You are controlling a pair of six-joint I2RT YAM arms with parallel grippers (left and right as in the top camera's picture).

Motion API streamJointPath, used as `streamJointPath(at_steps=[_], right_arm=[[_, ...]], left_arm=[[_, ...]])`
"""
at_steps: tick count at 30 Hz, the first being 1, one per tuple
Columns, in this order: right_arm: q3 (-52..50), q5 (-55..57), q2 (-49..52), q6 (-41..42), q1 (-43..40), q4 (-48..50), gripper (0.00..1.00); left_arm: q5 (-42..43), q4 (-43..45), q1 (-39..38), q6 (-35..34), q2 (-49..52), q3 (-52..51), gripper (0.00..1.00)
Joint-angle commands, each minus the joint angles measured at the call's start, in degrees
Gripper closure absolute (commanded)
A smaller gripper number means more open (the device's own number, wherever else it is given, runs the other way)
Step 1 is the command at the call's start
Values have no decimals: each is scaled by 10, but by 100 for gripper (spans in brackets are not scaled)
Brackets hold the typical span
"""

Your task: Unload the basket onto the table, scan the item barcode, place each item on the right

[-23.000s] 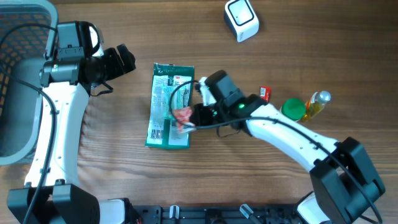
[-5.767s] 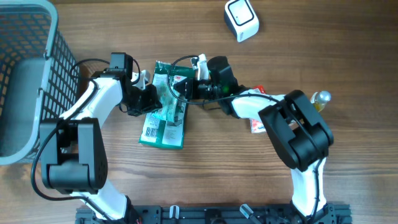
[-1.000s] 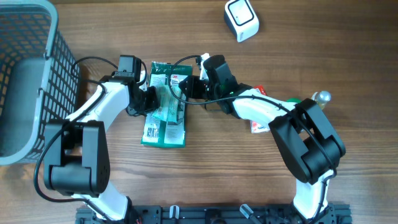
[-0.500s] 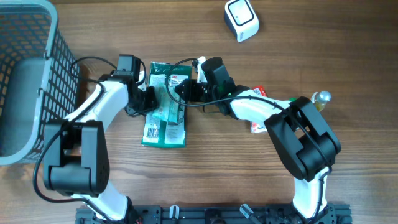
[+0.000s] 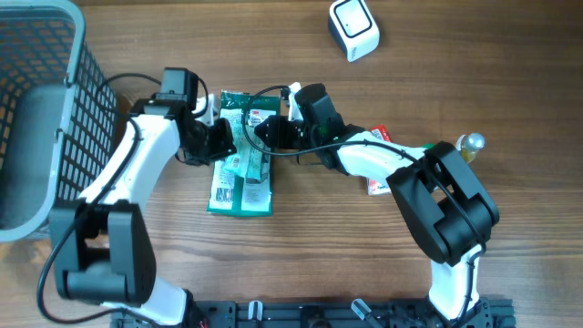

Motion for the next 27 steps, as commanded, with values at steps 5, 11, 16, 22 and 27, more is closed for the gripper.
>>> streamJointPath(at_steps=[5, 11, 16, 22, 27], right_arm=[[-5, -24, 11, -7, 3, 3, 48], [-5, -34, 11, -6, 3, 3, 47], [-5, -52, 11, -6, 3, 3, 48], [-5, -51, 11, -6, 4, 1, 48], [-6, -52, 11, -7, 5, -2, 49]], left_arm=[[-52, 15, -1, 14, 61, -38, 94], [-65, 63, -1, 14, 63, -71, 94], [-74, 76, -1, 14, 63, -83, 94], [-74, 77, -1, 14, 63, -83, 93], [-74, 79, -1, 14, 63, -83, 93]])
